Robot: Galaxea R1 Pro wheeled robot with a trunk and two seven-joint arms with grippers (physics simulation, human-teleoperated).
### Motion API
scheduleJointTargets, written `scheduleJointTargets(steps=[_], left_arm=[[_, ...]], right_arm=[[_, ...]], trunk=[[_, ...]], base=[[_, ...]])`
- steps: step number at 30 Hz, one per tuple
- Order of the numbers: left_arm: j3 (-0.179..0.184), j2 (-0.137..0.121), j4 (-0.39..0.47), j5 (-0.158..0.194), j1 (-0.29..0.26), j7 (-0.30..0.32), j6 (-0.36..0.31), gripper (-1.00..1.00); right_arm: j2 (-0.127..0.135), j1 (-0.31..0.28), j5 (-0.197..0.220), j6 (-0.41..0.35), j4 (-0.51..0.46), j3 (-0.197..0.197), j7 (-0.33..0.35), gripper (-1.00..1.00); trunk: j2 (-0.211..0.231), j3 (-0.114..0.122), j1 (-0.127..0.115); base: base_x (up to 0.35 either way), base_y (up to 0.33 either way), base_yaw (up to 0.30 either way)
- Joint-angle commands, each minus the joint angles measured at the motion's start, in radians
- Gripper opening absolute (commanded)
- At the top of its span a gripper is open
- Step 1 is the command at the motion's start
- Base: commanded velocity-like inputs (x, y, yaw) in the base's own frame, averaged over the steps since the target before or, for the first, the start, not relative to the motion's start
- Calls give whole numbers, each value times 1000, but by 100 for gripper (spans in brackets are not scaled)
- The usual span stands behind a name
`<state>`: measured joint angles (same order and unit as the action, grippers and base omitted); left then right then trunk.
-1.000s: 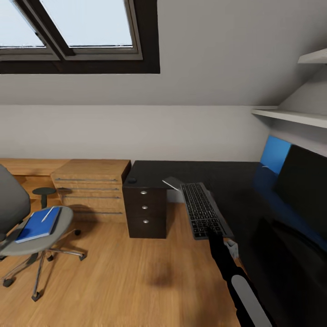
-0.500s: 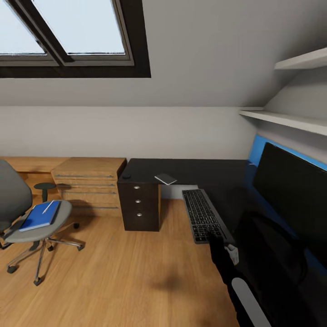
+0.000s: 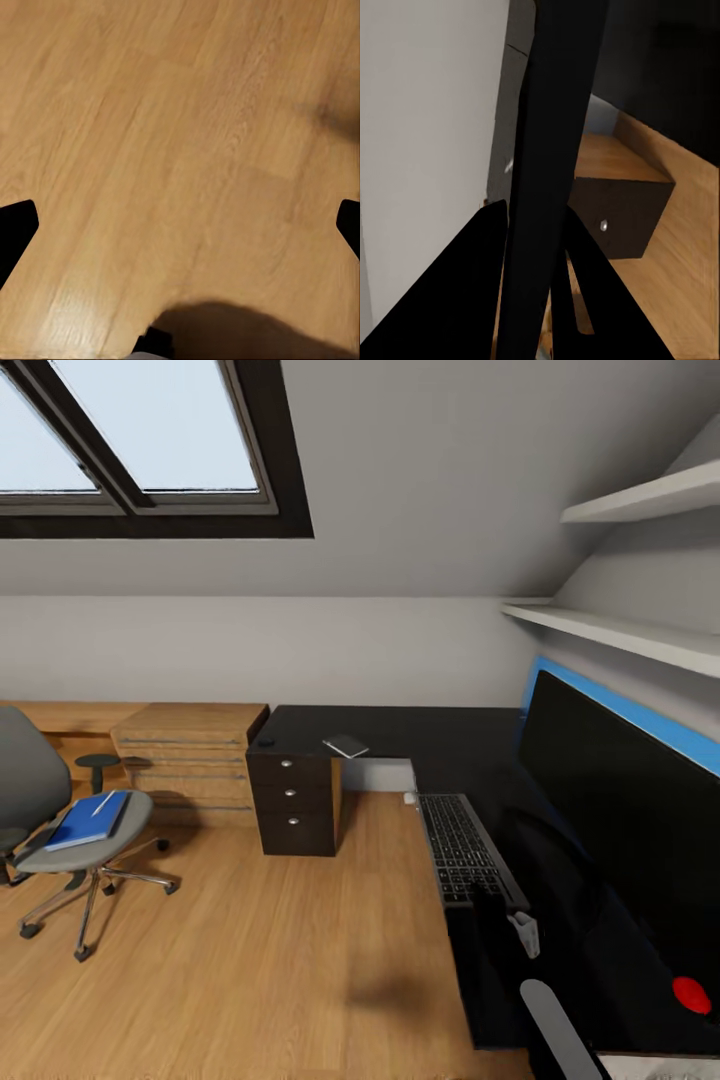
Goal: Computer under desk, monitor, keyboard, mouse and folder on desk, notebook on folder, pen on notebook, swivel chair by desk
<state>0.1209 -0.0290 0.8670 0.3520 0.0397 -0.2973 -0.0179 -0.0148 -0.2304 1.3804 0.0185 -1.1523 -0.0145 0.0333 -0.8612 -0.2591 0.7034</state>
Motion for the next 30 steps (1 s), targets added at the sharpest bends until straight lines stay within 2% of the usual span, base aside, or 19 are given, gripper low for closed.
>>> scheduleJointTargets(steps=[1, 4, 6, 7, 8, 9, 22, 30], left_arm=[[2, -2, 3, 8, 0, -8, -2, 100], [-10, -5, 3, 8, 0, -8, -3, 100], [-33, -8, 4, 11, 0, -7, -2, 100], [-43, -9, 4, 12, 0, -7, -2, 100], [-74, -11, 4, 12, 0, -5, 0, 100], [-80, -12, 4, 12, 0, -5, 0, 100], [-88, -12, 3, 11, 0, -5, 1, 100], [-89, -12, 3, 12, 0, -5, 0, 100]], right_arm=[[0, -1, 11, 2, 9, 3, 6, -100], [1, -4, 10, 3, 34, 18, 7, -100], [13, -11, 8, 2, 95, 26, 7, -100], [16, -13, 8, 2, 106, 26, 7, -100], [23, -21, 8, 2, 125, 27, 7, -100], [25, -23, 8, 2, 129, 27, 7, -100], [29, -41, 8, 4, 168, 27, 5, -100], [29, -43, 7, 6, 169, 27, 5, -100]], trunk=[[6, 2, -4], [20, 8, -12], [20, 8, -12], [20, 8, -12], [20, 8, -12], [20, 8, -12], [20, 8, -12], [20, 8, -12]], base=[[-257, -255, 0], [-256, -256, 0], [-62, -63, 0], [-27, -27, 0], [-7, -7, 0], [-4, -4, 0], [0, -126, 0], [122, -111, 0]])
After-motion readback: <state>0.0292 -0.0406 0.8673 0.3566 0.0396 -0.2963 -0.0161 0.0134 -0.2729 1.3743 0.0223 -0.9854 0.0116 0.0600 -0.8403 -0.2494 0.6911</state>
